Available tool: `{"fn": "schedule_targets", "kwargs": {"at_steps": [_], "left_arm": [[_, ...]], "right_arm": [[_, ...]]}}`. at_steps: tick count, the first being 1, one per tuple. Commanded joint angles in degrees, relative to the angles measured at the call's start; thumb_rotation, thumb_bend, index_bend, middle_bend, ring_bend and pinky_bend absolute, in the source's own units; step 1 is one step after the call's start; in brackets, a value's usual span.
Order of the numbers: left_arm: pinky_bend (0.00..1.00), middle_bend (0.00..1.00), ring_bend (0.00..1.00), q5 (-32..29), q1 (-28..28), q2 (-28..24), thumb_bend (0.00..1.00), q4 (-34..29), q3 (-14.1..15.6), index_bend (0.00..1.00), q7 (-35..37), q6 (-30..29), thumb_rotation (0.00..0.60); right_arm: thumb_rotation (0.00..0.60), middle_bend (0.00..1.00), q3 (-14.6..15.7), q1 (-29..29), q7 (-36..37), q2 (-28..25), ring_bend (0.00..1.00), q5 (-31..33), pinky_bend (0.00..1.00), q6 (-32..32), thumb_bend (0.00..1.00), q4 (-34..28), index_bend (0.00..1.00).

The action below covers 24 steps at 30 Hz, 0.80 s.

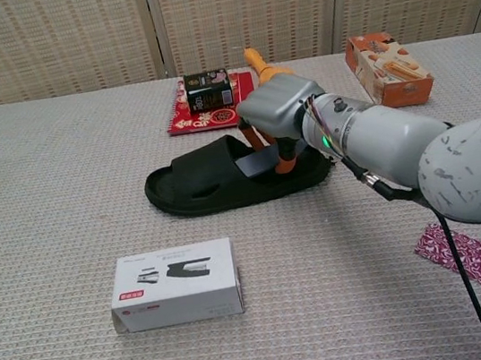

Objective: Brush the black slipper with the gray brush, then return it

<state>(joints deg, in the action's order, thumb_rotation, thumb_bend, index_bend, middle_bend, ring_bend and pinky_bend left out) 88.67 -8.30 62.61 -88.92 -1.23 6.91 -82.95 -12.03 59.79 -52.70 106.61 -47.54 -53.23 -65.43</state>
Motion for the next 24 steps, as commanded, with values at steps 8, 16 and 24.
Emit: {"fn": "schedule_targets", "kwargs": {"at_steps": [8,16,24], "left_arm": [[0.07,0.0,0.0,0.5,0.0,0.1,0.49,-0.6,0.1,0.0,-0.8,-0.3,0.6],[0.07,0.0,0.0,0.1,-0.3,0.1,0.49,-0.6,0.1,0.0,-0.8,0.5,0.6],[0.07,0.0,0.0,0.3,-0.1,-0.1,0.49,-0.8,0.3,0.0,-0.8,0.1,0.6]], "right_arm": [[0.6,0.68,0.4,-1.1,-1.2,-2.8,0.58,1.5,0.8,-0.8,0.37,-1.0,0.93],[0.6,0.68,0.0,-0.5,-0.2,-1.9,0.58,1.0,0.81,-0.5,0.37,-1.1,0.93],[0.6,0.68,-1.0,0.3,1.1,-0.2,0.59,1.5,0.81,0.2,0.37,0.5,0.93]]}}
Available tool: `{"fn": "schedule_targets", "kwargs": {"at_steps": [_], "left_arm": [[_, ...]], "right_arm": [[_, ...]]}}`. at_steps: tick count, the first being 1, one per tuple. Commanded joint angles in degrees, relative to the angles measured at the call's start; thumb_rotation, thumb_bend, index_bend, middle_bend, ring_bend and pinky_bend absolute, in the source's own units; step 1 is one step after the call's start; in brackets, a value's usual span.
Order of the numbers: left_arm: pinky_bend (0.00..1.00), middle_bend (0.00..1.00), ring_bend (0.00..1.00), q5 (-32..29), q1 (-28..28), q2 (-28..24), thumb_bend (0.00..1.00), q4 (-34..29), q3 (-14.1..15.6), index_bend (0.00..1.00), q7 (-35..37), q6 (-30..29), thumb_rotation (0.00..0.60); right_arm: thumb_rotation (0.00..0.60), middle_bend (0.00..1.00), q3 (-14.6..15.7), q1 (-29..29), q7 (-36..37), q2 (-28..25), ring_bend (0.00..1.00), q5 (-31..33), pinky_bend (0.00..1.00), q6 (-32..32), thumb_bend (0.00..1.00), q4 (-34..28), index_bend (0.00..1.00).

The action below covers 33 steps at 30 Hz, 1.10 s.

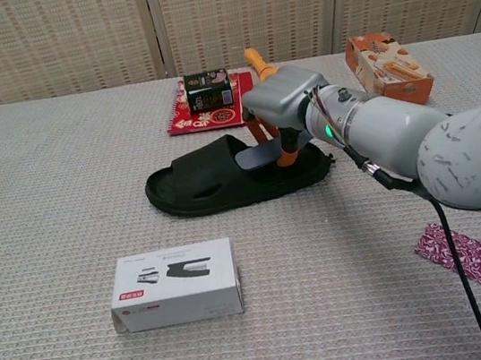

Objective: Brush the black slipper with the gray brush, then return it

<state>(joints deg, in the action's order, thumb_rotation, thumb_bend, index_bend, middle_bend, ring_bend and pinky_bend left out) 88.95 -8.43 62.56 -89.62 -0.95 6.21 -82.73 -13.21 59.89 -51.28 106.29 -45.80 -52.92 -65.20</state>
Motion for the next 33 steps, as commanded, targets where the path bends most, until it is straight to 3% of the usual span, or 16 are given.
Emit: {"fn": "schedule_targets", "kwargs": {"at_steps": [1,8,18,25,33], "left_arm": [[0.07,0.0,0.0,-0.1,0.1,-0.1,0.49,-0.1,0.0,0.0,-0.1,-0.2,0.6],[0.07,0.0,0.0,-0.4,0.3,-0.1,0.5,-0.7,0.0,0.0,-1.2,-0.1,0.6],[0.07,0.0,0.0,-0.9,0.2,0.1,0.49,-1.1,0.0,0.0,-2.7,0.4,0.6],[0.07,0.0,0.0,-0.5,0.3,0.1,0.49,-1.5,0.3,0.0,-3.7,0.3,0.6],[0.07,0.0,0.0,-0.3,-0.1,0.4,0.49,-1.9,0.4,0.0,-4.6,0.9,0.6]], "right_arm": [[0.6,0.68,0.6,0.1,-0.6,0.0,0.59,-0.5,0.8,-0.3,0.37,0.2,0.93],[0.6,0.68,0.8,-0.7,-1.3,-1.7,0.59,0.5,0.8,-1.0,0.37,-0.3,0.93],[0.6,0.68,-0.6,-4.4,6.0,-9.1,0.59,-3.1,0.8,-4.4,0.37,-7.5,0.92],[0.6,0.68,5.1,-12.8,12.8,-16.2,0.59,-6.1,0.81,-6.3,0.37,-10.6,0.91],[0.6,0.68,9.6,-19.0,23.1,-16.2,0.61,-11.7,0.81,-5.3,0.37,-1.6,0.91]]}}
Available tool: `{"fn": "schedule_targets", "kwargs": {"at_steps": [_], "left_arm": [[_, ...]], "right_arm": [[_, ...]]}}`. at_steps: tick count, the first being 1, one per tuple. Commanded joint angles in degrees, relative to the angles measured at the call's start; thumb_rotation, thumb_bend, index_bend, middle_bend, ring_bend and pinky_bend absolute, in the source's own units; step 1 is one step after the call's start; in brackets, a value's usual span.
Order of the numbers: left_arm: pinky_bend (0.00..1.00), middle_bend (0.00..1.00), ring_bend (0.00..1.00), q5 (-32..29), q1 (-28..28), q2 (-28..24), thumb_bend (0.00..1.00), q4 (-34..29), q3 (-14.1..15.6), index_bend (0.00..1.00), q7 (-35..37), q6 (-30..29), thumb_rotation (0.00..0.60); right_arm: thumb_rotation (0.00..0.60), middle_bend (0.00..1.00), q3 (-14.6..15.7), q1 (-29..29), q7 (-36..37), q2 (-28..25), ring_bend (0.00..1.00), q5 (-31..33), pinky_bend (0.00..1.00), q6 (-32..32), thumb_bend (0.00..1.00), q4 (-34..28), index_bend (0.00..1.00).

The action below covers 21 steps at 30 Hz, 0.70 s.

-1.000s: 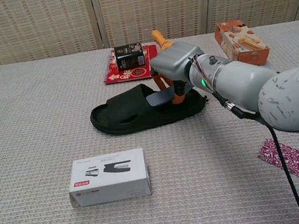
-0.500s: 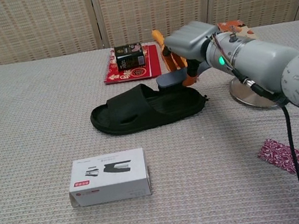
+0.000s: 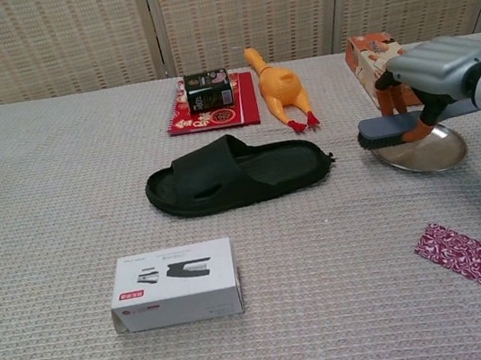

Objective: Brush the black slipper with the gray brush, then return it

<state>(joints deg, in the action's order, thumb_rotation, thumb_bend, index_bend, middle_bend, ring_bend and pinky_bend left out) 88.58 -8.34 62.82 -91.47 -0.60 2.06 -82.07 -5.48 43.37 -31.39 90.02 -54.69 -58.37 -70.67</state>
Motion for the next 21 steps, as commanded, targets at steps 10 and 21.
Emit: {"fn": "schedule_targets", "kwargs": {"at_steps": [10,21], "left_arm": [[0.07,0.0,0.0,0.5,-0.9,0.8,0.5,0.0,0.2,0.0,-1.2,1.3,0.6],[0.07,0.0,0.0,1.0,-0.8,1.4,0.5,0.8,0.5,0.0,-1.0,0.9,0.6]], "right_arm": [[0.6,0.68,1.0,-3.9,5.2,2.0,0.61,-5.4,0.8,1.3,0.38,10.8,0.91],[0.6,0.68,-1.1,-2.9,4.8,6.0,0.61,-6.6,0.81,2.3,0.38,14.8,0.84]]}}
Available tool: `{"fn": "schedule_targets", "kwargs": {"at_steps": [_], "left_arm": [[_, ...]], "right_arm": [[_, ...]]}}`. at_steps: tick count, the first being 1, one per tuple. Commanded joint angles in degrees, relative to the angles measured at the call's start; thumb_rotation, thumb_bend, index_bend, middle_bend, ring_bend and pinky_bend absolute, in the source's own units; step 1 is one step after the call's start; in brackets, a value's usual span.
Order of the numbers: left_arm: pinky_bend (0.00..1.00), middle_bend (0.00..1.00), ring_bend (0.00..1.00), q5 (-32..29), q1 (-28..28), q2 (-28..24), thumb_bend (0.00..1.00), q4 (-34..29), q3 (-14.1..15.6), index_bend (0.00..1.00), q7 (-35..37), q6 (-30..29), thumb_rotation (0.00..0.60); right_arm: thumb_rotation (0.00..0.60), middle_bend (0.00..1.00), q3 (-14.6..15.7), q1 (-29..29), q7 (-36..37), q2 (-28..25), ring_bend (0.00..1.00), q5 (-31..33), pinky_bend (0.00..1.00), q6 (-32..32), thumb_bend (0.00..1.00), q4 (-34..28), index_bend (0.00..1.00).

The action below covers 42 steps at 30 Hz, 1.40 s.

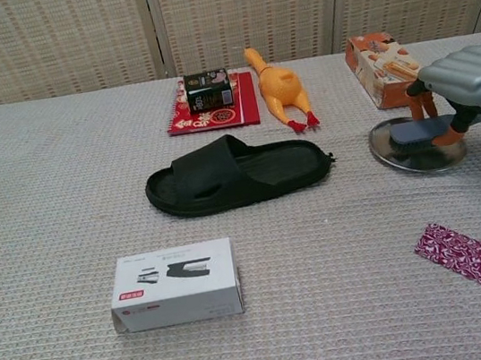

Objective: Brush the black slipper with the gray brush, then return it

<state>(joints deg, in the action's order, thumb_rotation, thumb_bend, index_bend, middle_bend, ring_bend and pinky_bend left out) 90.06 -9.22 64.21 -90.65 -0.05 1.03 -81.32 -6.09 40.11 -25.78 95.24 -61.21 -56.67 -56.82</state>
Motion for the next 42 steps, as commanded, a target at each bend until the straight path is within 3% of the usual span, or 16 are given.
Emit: {"fn": "schedule_targets", "kwargs": {"at_steps": [1,4,8,12,21,30,32,36,38,40,42], "left_arm": [[0.07,0.0,0.0,-0.5,0.0,-0.1,0.51,0.0,0.0,0.0,-0.1,0.3,0.6],[0.07,0.0,0.0,-0.8,-0.2,-0.1,0.57,-0.2,0.3,0.0,-0.6,1.3,0.6],[0.07,0.0,0.0,-0.9,-0.4,0.0,0.59,-0.5,0.5,0.0,-1.3,2.0,0.6],[0.07,0.0,0.0,-1.1,-0.4,0.1,0.59,-0.6,0.4,0.0,-1.7,1.8,0.6],[0.07,0.0,0.0,-0.8,-0.3,0.1,0.59,-0.7,0.4,0.0,-1.9,1.4,0.6],[0.07,0.0,0.0,-0.5,0.0,0.0,0.59,-1.0,0.5,0.0,-2.4,0.6,0.6],[0.07,0.0,0.0,-0.5,0.1,0.0,0.59,-1.0,0.5,0.0,-2.6,0.4,0.6],[0.07,0.0,0.0,-1.0,0.4,0.0,0.58,-0.9,0.1,0.0,-2.6,-0.3,0.6],[0.07,0.0,0.0,-1.7,0.5,0.1,0.57,-0.6,-0.3,0.0,-2.3,-0.5,0.6],[0.07,0.0,0.0,-2.6,0.5,0.3,0.52,-0.2,-0.7,0.0,-2.0,-0.5,0.6],[0.08,0.0,0.0,-2.9,0.5,0.4,0.47,0.1,-1.0,0.0,-1.8,-0.5,0.6]], "right_arm": [[0.6,0.68,-0.8,0.3,-2.1,1.1,0.61,0.5,0.81,0.7,0.38,1.3,0.82],[0.6,0.59,-1.4,0.3,-4.7,0.9,0.54,2.2,0.8,1.9,0.38,0.3,0.62],[0.6,0.43,-1.6,0.2,-6.0,0.1,0.44,2.8,0.77,2.9,0.38,-1.0,0.4],[0.6,0.35,-2.1,0.1,-6.7,-0.4,0.4,3.5,0.75,3.5,0.38,-1.8,0.25],[0.6,0.27,-3.1,-1.1,-7.8,-3.2,0.33,4.3,0.7,1.6,0.38,-6.3,0.11],[0.6,0.24,-2.6,-5.7,-5.2,-12.5,0.31,1.1,0.65,-4.8,0.38,-19.3,0.08],[0.6,0.22,-1.8,-8.2,-2.6,-15.5,0.28,-1.2,0.56,-8.0,0.38,-23.1,0.08],[0.6,0.08,2.2,-15.6,5.7,-21.4,0.04,-8.0,0.18,-16.1,0.33,-31.2,0.01],[0.6,0.02,5.9,-20.9,10.1,-23.3,0.0,-14.8,0.08,-23.7,0.29,-33.5,0.0],[0.6,0.0,9.3,-26.0,13.2,-23.2,0.0,-21.7,0.02,-32.0,0.25,-31.7,0.0],[0.6,0.0,11.1,-29.8,15.2,-22.3,0.0,-24.4,0.0,-37.2,0.21,-29.4,0.0]]}}
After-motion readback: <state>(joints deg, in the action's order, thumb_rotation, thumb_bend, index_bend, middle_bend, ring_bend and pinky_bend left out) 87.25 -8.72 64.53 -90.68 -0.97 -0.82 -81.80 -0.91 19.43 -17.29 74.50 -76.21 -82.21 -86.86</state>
